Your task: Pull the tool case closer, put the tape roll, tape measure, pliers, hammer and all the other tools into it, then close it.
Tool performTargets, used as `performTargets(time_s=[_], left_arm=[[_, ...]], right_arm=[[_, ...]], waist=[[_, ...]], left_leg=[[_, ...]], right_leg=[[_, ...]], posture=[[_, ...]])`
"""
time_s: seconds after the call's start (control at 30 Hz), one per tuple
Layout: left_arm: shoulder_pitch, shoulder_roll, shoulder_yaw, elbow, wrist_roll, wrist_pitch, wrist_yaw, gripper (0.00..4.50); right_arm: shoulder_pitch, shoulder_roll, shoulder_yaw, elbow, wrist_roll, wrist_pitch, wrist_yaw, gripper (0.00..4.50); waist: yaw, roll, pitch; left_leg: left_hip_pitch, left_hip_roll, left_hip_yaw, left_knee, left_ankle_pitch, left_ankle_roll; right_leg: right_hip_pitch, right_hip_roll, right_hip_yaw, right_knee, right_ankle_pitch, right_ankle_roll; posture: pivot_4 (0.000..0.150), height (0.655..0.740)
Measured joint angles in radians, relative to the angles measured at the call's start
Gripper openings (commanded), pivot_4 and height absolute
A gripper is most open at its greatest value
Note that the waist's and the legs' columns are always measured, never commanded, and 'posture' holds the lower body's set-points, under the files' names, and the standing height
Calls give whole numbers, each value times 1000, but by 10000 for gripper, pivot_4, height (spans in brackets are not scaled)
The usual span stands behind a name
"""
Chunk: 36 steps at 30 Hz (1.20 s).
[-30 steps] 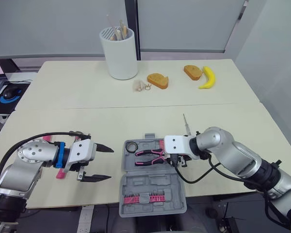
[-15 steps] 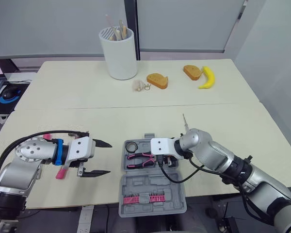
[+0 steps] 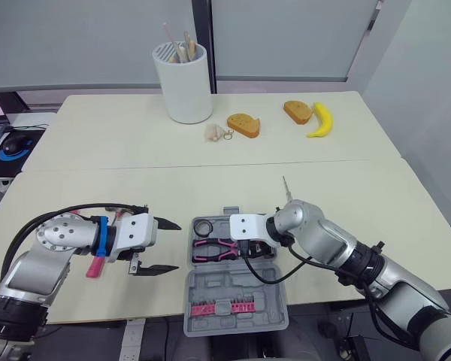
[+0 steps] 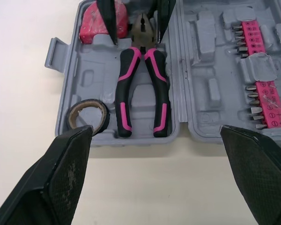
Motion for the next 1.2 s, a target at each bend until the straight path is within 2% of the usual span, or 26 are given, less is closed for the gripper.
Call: performTargets(time_s=[0.03,0.2,0.3,0.4,0.53,0.77,1.2], left_arm=[[-1,0,0,0,0,1,5,45000],[-3,0,0,-1,0,2,12,45000],[-3,1,0,-1,0,5,12,45000],[-2,1,0,-4,0,13,13,45000],[2,2,2,-23,-1,27,16,45000],[15,2,3,-49,-1,47,32,45000],[39,3,6,-84,-3,72,55,45000]], right_arm=[[0,-6,-17,-17,10,4,8,41461],[0,-32,-111,-113,81,-39,53,41461],[22,-4,-156,-117,117,-127,39,34957],[56,28,-156,-78,118,-193,18,24908],[78,77,-141,42,89,-274,-36,16123],[79,147,-120,161,42,-291,-82,795],[61,167,-102,289,-4,-321,-80,228]], waist=[[0,0,0],[0,0,0],[0,0,0],[0,0,0],[0,0,0],[0,0,0],[0,0,-2]], left_leg=[[0,0,0,0,0,0],[0,0,0,0,0,0],[0,0,0,0,0,0],[0,0,0,0,0,0],[0,0,0,0,0,0],[0,0,0,0,0,0],[1,0,0,0,0,0]], right_leg=[[0,0,0,0,0,0],[0,0,0,0,0,0],[0,0,0,0,0,0],[0,0,0,0,0,0],[0,0,0,0,0,0],[0,0,0,0,0,0],[1,0,0,1,0,0]], posture=[[1500,7337],[1500,7337],[1500,7337],[1500,7337],[1500,7337],[1500,7337],[1500,7337]])
